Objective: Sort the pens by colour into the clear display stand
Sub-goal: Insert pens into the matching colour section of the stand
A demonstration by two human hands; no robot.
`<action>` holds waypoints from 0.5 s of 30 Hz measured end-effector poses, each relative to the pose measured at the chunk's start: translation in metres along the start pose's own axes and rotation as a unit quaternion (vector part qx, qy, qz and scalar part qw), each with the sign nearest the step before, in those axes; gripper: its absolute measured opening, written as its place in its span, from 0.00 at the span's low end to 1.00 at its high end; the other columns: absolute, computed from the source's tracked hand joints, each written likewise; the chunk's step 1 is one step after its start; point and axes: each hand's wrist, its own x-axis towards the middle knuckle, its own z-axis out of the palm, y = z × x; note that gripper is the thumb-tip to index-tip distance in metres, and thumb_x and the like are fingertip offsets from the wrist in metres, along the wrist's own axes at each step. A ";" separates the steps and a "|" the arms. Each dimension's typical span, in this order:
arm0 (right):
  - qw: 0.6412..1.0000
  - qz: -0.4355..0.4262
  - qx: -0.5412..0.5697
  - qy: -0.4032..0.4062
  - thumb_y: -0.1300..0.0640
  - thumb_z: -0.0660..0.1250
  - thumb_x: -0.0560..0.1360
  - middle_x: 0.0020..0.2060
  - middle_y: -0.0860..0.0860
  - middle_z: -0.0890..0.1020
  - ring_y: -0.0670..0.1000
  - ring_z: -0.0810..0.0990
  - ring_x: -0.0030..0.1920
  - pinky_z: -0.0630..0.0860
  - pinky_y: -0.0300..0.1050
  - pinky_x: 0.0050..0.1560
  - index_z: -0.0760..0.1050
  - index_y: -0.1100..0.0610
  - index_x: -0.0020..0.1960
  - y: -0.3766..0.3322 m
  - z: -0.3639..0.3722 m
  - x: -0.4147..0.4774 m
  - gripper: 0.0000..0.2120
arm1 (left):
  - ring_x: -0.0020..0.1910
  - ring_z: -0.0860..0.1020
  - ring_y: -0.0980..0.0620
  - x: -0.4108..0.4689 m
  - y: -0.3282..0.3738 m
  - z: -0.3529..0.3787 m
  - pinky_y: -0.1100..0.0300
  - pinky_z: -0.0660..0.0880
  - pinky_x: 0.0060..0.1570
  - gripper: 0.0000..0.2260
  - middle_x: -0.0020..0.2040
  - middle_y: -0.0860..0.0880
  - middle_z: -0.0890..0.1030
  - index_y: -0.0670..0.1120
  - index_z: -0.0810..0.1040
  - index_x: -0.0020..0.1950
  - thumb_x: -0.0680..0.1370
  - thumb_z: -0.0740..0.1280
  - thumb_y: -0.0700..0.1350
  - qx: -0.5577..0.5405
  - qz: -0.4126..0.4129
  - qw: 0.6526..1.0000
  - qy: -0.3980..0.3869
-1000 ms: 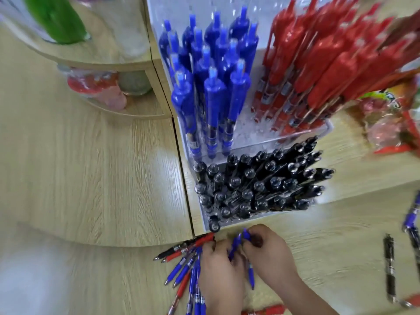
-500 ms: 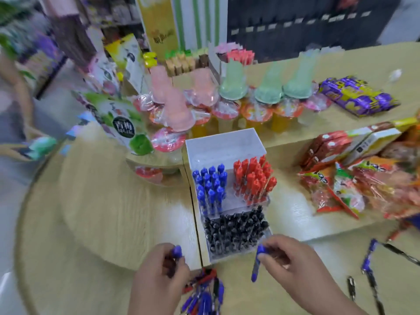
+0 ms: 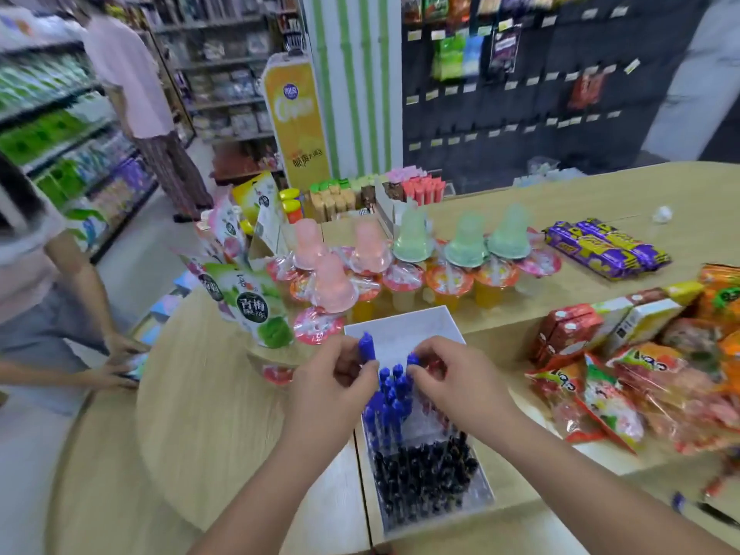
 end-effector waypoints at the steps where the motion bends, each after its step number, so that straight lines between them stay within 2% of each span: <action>1: 1.000 0.003 -0.019 -0.007 0.45 0.68 0.74 0.35 0.37 0.79 0.37 0.76 0.37 0.70 0.38 0.34 0.75 0.41 0.47 0.000 0.002 0.002 0.03 | 0.41 0.82 0.49 0.005 0.001 0.003 0.50 0.80 0.44 0.08 0.40 0.51 0.83 0.51 0.79 0.45 0.74 0.71 0.38 0.001 0.001 1.000 -0.009; 4: 0.998 0.006 -0.056 -0.025 0.43 0.66 0.75 0.33 0.35 0.76 0.35 0.74 0.36 0.64 0.34 0.33 0.75 0.41 0.49 0.002 0.007 0.006 0.04 | 0.40 0.81 0.51 0.013 -0.001 0.011 0.50 0.80 0.44 0.07 0.39 0.52 0.82 0.53 0.79 0.45 0.73 0.71 0.40 0.012 -0.003 1.000 -0.029; 10: 0.997 0.001 -0.064 -0.049 0.43 0.67 0.74 0.34 0.34 0.78 0.35 0.76 0.37 0.66 0.32 0.33 0.75 0.39 0.46 0.009 0.006 0.012 0.03 | 0.40 0.81 0.53 0.016 -0.009 0.019 0.50 0.80 0.44 0.07 0.39 0.53 0.82 0.53 0.79 0.45 0.74 0.71 0.41 0.012 -0.012 0.999 -0.033; 15: 0.997 -0.014 -0.056 -0.059 0.43 0.68 0.74 0.32 0.35 0.78 0.36 0.76 0.37 0.65 0.34 0.35 0.75 0.40 0.46 0.012 0.007 0.011 0.03 | 0.40 0.81 0.53 0.013 -0.007 0.020 0.51 0.80 0.43 0.07 0.39 0.53 0.82 0.52 0.79 0.45 0.73 0.72 0.40 0.018 0.011 0.999 -0.026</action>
